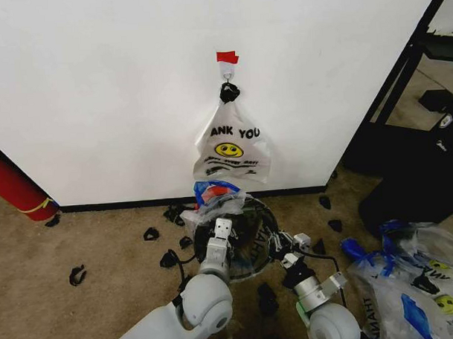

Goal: Pick up the garbage bag from the wall and place it over the trash bin.

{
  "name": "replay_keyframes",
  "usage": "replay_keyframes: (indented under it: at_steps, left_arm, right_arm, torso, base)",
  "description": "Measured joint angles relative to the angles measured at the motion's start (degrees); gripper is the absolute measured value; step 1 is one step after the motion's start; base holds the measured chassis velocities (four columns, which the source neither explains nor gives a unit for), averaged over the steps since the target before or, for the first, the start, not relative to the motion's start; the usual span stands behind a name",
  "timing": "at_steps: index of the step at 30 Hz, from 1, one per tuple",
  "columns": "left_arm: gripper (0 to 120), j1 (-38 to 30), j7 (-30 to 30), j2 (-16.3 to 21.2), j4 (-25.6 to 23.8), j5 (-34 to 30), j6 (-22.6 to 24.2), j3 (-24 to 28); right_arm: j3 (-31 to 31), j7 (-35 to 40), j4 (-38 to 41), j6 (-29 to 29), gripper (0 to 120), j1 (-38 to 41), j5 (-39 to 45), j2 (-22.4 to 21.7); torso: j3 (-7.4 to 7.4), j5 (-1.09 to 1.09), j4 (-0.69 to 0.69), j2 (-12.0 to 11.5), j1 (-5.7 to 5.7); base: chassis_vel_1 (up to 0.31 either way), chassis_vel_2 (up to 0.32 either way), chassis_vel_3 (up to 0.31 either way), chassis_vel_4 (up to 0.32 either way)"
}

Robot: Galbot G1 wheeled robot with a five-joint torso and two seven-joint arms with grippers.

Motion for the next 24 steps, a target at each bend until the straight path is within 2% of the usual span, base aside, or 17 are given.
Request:
replay_keyframes:
  at_steps: [2,6,13,18,22,24]
  left_arm:
    - [0,-1.24,-1.14,-1.8,3.72,1.29,-0.56,-0.57]
    - [0,-2.41,-2.16,-3.47,7.99,3.83,-1.65,-1.85]
    - [0,-3.71,-1.08,-3.34,10.06,4.56,-1.9,-1.91]
    - [0,-3.92,1.79,-2.33,9.45,4.32,-1.9,-1.85]
    - [0,-2.98,4.01,-1.04,7.12,3.32,-1.62,-1.71]
    - [0,-1.2,5.98,0.52,3.84,2.42,-1.06,-1.17]
  right_arm:
    - [-0.2,-0.97,0.77,0.17,0,-0.66,0.0,-0.19]
    - [-0.36,-1.98,1.86,0.59,0,-1.89,-0.13,-0.52]
    - [-0.62,-3.92,2.42,1.17,0,-2.91,-0.22,-0.89]
    - [-0.72,-5.0,2.13,1.72,0,-2.53,-0.35,-0.74]
    - [-0.63,-5.0,1.42,1.82,0,-1.71,-0.16,-0.37]
    - [-0.47,-4.61,0.31,1.86,0,-0.6,0.32,0.25]
  torso:
    - [0.0,0.0,0.0,0.0,0.0]
    - [0.0,0.0,0.0,0.0,0.0]
    - [0.0,0.0,0.0,0.0,0.0]
    - [0.0,0.0,0.0,0.0,0.0]
    - [0.0,0.0,0.0,0.0,0.0]
    - [0.0,0.0,0.01,0.0,0.0]
  base:
    - [0.0,0.0,0.0,0.0]
    - [0.0,0.0,0.0,0.0]
    - [0.0,0.0,0.0,0.0]
    - [0.0,0.0,0.0,0.0]
    - [0.0,0.0,0.0,0.0]
    - [0.0,0.0,0.0,0.0]
